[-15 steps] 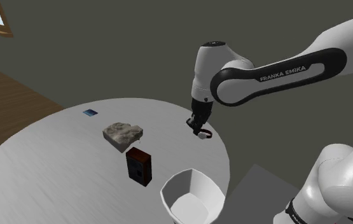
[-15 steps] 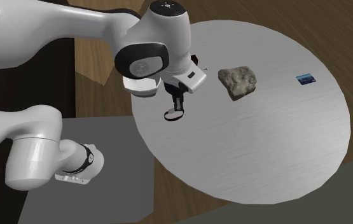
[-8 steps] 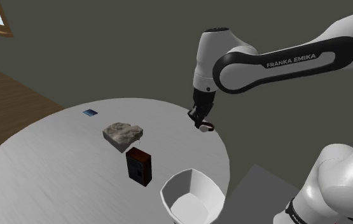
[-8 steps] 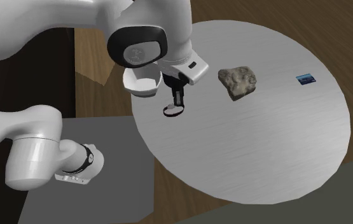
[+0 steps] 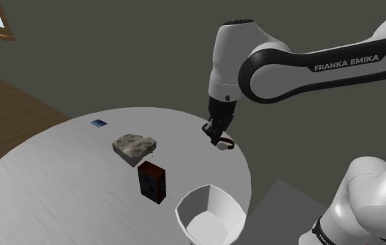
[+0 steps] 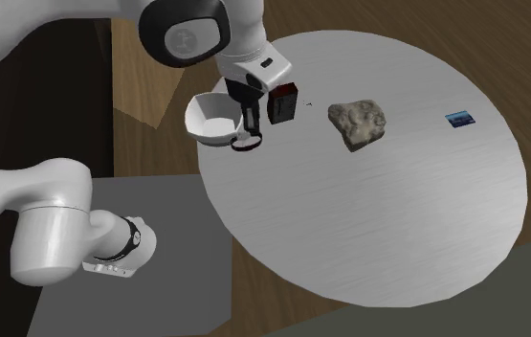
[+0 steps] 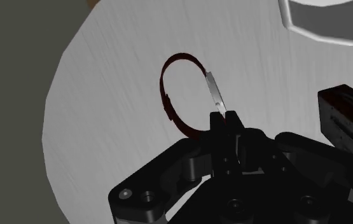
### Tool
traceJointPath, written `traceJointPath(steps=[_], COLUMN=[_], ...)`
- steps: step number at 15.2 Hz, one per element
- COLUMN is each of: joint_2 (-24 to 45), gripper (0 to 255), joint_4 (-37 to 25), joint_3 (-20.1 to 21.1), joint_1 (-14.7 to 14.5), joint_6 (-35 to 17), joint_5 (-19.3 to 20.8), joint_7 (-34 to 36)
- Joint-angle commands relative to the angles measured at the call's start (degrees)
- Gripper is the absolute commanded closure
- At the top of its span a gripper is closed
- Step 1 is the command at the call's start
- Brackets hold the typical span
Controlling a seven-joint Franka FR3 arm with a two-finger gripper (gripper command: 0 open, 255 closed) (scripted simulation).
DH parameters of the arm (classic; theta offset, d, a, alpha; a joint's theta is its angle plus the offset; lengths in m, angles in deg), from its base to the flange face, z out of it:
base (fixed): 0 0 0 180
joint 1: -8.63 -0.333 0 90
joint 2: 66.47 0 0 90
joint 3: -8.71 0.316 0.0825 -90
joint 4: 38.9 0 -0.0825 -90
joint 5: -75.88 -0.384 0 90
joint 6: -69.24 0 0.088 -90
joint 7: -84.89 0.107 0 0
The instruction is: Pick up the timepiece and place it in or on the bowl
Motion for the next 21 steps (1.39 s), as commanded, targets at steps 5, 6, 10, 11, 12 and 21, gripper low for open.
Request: traceJointPath(steps=[5,6,10,11,12,21], joint_2=[-0.26,-0.08,1.30,1.82,2.42,4.27], gripper=[255,255,255,255,255,255], joint_4=[-1.74,-2.23,-4.84,-5.65,-6.52,-2.42], joint_3=[6.12,7.16,11.41,12.50,13.61,15.97], joint_1=[-3.31,-3.79,-5.57,-5.97,-6.35,-6.91], joint_6=[2.33,2.69,4.10,4.44,4.77,-0.97], joint_5=[-2.23,-2.54,-3.43,-3.55,-3.63,-3.52], joint_7=[8.40,9.79,15.57,17.06,18.58,21.40])
